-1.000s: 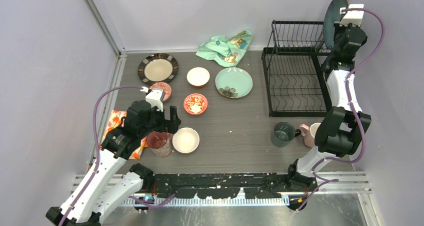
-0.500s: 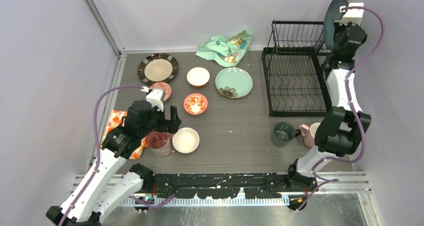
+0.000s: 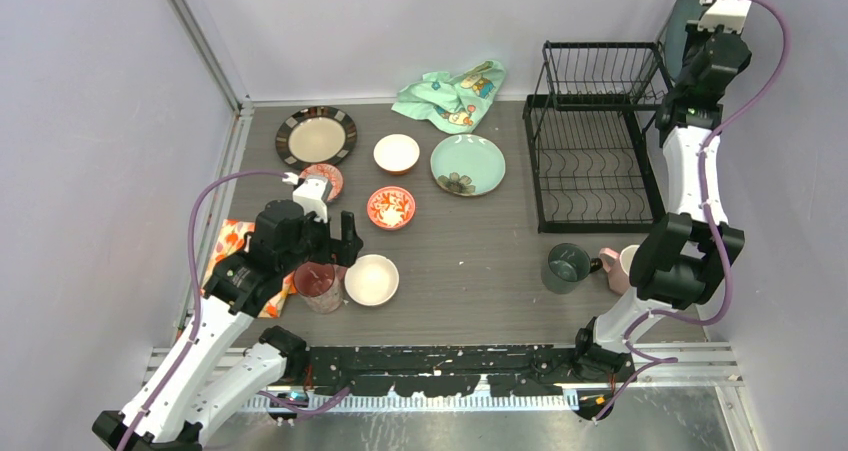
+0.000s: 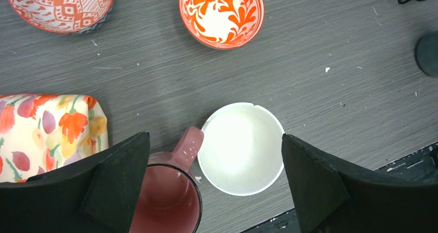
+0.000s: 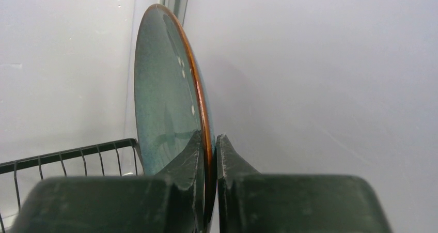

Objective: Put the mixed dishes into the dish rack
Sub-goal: Insert the plate into the dish rack, then pick up the plate from the corner of the board.

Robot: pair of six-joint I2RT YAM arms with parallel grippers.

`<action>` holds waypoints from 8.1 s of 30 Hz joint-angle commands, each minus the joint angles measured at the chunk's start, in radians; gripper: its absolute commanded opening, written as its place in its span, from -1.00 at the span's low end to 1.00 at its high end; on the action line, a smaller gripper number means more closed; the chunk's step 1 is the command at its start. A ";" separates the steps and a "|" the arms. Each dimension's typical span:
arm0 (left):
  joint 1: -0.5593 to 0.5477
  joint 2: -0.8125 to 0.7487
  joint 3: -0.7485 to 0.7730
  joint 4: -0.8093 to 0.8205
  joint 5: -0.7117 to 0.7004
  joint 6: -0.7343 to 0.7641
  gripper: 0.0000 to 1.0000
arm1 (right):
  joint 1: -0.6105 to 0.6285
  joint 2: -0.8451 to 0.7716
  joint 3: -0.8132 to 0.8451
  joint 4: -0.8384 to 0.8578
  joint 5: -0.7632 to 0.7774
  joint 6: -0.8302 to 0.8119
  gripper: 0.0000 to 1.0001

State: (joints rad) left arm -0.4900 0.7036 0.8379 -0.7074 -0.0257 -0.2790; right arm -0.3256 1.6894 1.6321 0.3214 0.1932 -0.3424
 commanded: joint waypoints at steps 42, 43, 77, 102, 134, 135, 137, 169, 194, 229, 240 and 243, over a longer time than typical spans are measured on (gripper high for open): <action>-0.004 -0.026 -0.002 0.036 0.021 0.014 0.99 | -0.044 -0.127 -0.179 0.207 -0.084 0.095 -0.99; -0.004 -0.024 -0.002 0.036 0.021 0.014 0.99 | -0.044 -0.123 -0.158 0.200 -0.086 0.093 -0.99; -0.004 -0.047 -0.005 0.035 0.021 0.012 0.99 | 0.027 -0.116 0.010 0.125 -0.069 0.046 -0.99; -0.005 -0.042 -0.005 0.036 0.021 0.015 0.99 | 0.027 -0.073 -0.055 0.151 -0.136 0.012 -0.99; -0.005 -0.023 -0.003 0.030 0.005 0.014 0.99 | 0.033 -0.071 -0.068 0.067 -0.031 0.176 0.13; -0.005 -0.022 -0.003 0.030 0.005 0.014 0.99 | 0.033 -0.074 -0.039 0.006 -0.027 0.196 0.22; -0.005 -0.018 -0.003 0.029 0.006 0.014 0.99 | 0.033 -0.082 0.009 -0.106 -0.013 0.242 0.39; 0.125 0.387 0.251 0.057 -0.266 -0.246 0.88 | 0.294 -0.720 -0.392 -0.861 -0.398 0.872 0.99; 0.715 1.078 0.570 0.418 0.166 -0.447 0.29 | 0.507 -0.658 -0.573 -0.756 -0.482 0.934 0.99; 0.830 1.573 0.620 0.921 0.452 -0.766 -0.09 | 0.510 -0.670 -0.523 -0.761 -0.472 0.911 0.99; 0.817 1.571 0.622 0.935 0.457 -0.787 -0.63 | 0.508 -0.680 -0.543 -0.719 -0.441 0.927 0.99; 0.817 1.544 0.626 0.935 0.458 -0.795 -0.85 | 0.509 -0.692 -0.559 -0.713 -0.436 0.930 0.99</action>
State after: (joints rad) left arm 0.3405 2.2719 1.4635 0.2268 0.4400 -1.0672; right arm 0.1780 1.0336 1.0821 -0.4526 -0.2634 0.5743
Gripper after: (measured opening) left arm 0.146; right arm 0.995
